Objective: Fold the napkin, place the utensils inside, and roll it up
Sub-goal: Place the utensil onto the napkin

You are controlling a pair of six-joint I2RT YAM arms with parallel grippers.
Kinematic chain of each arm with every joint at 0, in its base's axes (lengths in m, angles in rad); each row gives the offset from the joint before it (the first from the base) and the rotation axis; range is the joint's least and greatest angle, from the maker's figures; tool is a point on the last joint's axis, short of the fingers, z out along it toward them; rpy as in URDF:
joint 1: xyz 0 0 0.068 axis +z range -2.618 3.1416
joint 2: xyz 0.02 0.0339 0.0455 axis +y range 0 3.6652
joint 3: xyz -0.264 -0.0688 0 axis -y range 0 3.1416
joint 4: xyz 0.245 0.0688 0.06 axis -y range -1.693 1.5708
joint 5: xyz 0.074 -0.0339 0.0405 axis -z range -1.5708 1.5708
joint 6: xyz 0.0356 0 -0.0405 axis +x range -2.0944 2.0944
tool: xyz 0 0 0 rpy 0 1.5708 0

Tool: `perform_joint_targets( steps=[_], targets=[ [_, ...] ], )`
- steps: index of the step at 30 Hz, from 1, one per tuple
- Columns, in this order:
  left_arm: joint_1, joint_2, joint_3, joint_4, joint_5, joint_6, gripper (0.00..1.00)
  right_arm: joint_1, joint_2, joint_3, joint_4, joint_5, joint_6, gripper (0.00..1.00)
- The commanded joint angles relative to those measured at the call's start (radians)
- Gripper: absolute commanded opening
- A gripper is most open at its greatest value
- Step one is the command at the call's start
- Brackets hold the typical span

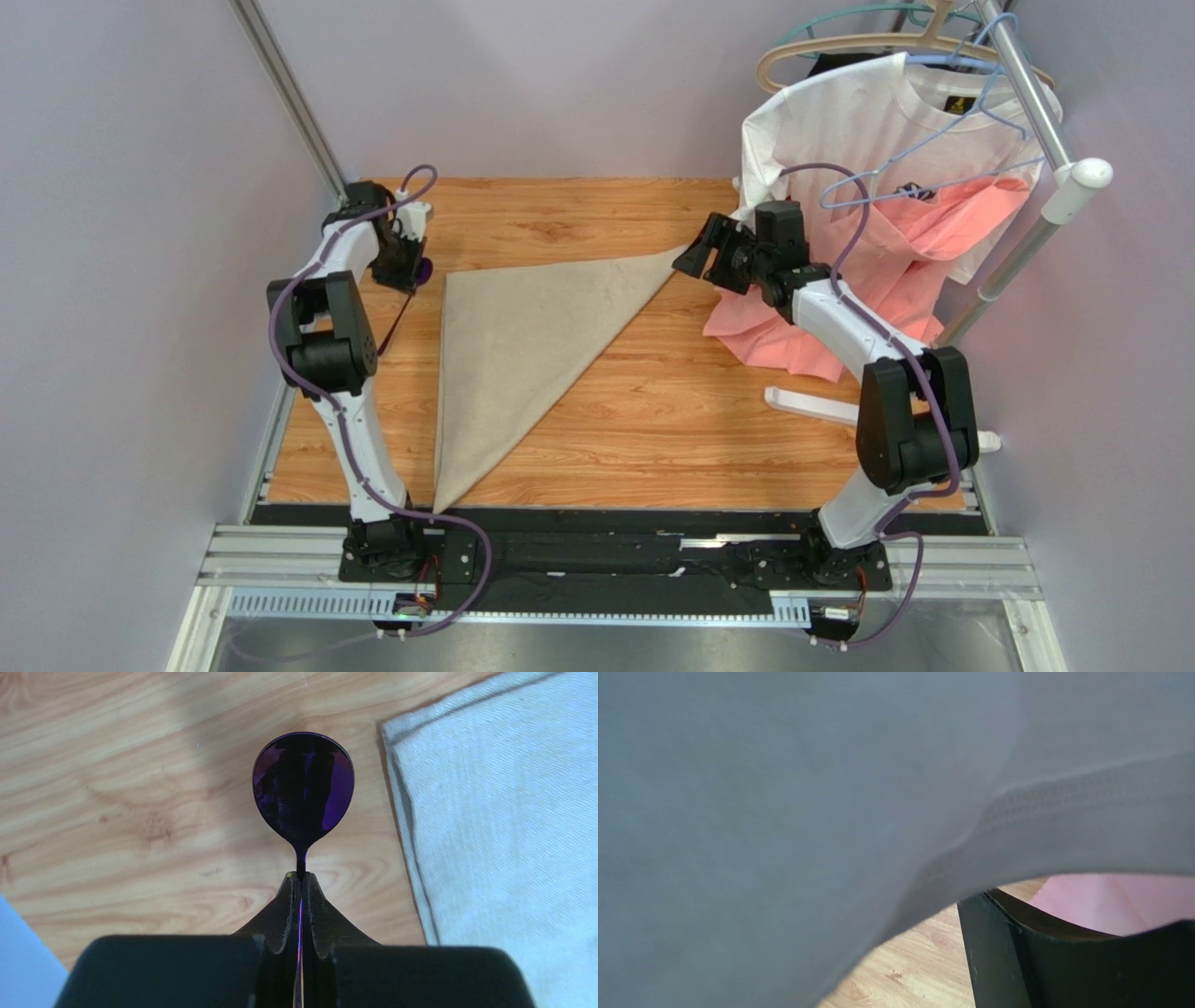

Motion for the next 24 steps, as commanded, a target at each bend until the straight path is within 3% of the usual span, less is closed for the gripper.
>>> perform_joint_targets(
  steps=[1,7,15,24],
  targets=[
    [-0.015,-0.175,-0.028,-0.039,0.015,-0.065,0.0,-0.009,-0.081,-0.026,0.016,-0.029,-0.021,0.69],
    [-0.083,-0.319,-0.109,-0.05,0.033,-0.14,0.0,0.0,-0.127,-0.066,0.005,-0.085,-0.05,0.69],
    [-0.36,-0.367,-0.12,-0.054,0.036,-0.31,0.0,0.081,-0.175,-0.102,-0.038,-0.086,-0.122,0.69],
    [-0.422,-0.394,-0.136,-0.013,0.055,-0.424,0.0,0.239,-0.19,-0.092,-0.085,-0.071,-0.177,0.69]
  ],
)
